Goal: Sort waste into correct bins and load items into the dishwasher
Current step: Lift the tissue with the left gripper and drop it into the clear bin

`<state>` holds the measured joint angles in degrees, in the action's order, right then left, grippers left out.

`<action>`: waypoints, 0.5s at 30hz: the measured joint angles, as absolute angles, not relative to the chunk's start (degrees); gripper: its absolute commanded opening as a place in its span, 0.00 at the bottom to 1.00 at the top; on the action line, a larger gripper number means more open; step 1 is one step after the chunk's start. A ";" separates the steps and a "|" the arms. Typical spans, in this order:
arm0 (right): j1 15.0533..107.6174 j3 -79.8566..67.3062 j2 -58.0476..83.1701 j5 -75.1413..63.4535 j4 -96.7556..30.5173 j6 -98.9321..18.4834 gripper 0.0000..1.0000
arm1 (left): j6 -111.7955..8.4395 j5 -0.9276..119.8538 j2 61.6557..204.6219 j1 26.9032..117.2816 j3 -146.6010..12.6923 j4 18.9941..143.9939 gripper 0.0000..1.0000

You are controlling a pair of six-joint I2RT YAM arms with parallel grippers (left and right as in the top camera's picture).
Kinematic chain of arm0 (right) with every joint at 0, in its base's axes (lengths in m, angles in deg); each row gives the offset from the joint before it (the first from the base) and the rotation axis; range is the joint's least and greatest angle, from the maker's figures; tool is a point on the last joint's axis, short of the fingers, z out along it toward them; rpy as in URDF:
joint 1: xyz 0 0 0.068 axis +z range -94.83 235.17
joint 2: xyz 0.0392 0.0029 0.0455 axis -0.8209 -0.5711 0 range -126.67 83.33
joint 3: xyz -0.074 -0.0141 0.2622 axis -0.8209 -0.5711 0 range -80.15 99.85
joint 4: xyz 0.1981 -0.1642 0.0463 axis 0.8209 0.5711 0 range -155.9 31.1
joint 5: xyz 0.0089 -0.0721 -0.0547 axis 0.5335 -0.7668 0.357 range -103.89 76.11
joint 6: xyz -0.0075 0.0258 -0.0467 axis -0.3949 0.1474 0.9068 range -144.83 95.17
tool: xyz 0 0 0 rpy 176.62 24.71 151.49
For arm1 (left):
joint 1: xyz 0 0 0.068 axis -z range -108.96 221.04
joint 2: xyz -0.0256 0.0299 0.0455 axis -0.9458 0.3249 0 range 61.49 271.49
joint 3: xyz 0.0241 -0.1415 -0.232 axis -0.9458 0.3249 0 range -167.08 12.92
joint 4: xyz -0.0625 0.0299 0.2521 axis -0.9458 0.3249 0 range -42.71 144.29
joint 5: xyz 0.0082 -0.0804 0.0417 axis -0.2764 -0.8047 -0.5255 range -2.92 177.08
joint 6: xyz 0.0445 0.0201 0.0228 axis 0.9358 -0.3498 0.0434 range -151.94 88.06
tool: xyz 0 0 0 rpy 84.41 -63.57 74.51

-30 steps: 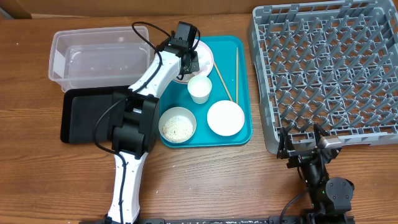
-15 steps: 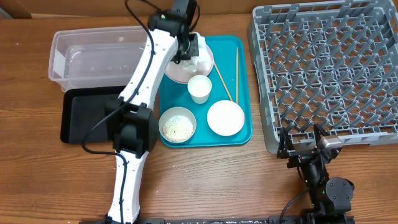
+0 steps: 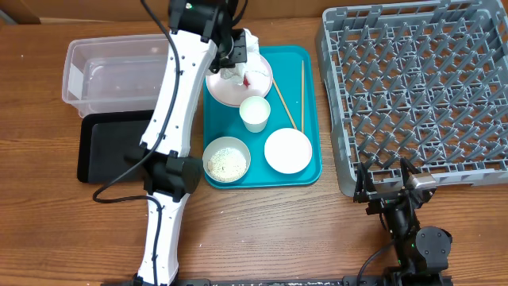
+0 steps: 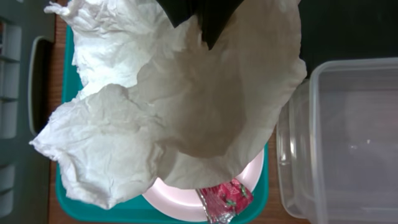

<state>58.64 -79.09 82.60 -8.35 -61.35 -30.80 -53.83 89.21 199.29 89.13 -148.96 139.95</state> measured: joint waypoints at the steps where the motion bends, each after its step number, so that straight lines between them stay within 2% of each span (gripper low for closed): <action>1: 58.64 -79.09 82.60 -8.35 -61.33 -30.78 1.00 | -53.83 89.23 199.29 88.74 -150.49 140.96 0.04; 7: 58.66 -79.09 82.60 -8.32 -61.35 -30.80 1.00 | -53.35 89.19 199.29 84.19 -155.34 143.75 0.04; 15: 58.66 -79.09 82.60 -8.35 -61.35 -30.78 1.00 | -52.87 89.54 199.29 73.90 -151.39 140.65 0.04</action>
<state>58.66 -79.09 82.60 -8.35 -61.35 -30.78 -52.87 89.54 199.29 73.90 -151.39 140.65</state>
